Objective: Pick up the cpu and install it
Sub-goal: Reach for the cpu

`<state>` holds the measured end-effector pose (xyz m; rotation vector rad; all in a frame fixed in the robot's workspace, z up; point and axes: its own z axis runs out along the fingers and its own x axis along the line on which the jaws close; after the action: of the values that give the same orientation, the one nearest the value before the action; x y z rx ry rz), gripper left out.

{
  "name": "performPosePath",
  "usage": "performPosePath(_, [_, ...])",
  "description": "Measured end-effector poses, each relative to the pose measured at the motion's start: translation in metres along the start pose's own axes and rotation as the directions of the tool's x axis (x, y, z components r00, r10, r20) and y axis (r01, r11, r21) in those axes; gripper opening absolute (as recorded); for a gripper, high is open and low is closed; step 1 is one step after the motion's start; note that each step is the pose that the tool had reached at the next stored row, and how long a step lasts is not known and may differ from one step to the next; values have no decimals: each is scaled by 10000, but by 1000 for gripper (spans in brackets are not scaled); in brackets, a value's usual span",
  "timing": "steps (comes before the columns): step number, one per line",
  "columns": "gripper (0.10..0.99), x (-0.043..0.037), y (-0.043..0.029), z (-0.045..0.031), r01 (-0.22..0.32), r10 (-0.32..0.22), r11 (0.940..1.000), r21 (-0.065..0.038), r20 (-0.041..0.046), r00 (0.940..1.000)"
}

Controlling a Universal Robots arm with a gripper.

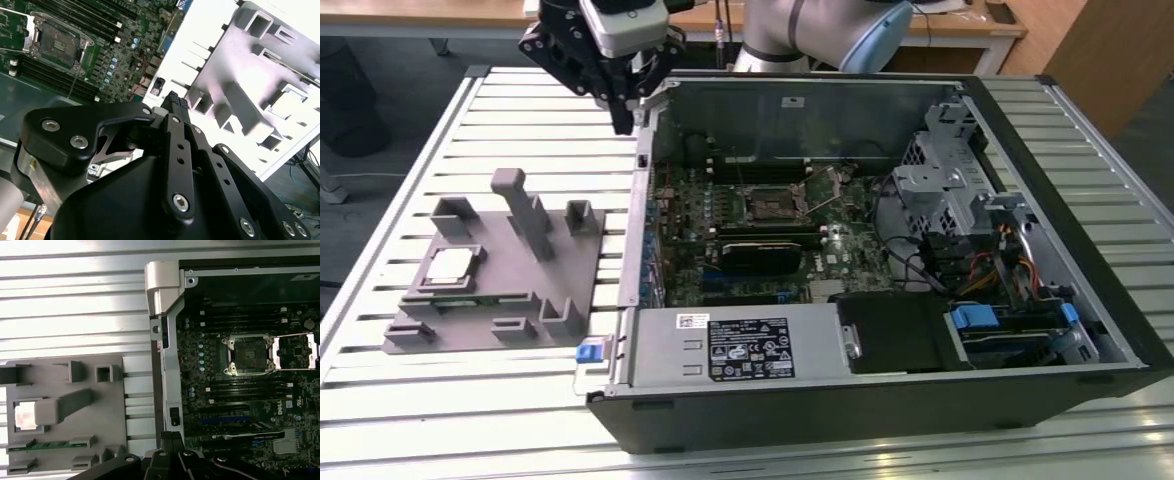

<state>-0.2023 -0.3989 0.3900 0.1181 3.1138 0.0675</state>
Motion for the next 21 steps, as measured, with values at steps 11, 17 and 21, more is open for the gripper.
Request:
performPosePath(11, [106, 117, -9, 2, 0, 0, 10000, -1, -3, 10000])
performPosePath(17, [106, 188, -14, 2, -1, 1, 10000, 0, -4, 10000])
performPosePath(21, [106, 233, -18, 3, 0, 0, 10000, 0, -4, 10000])
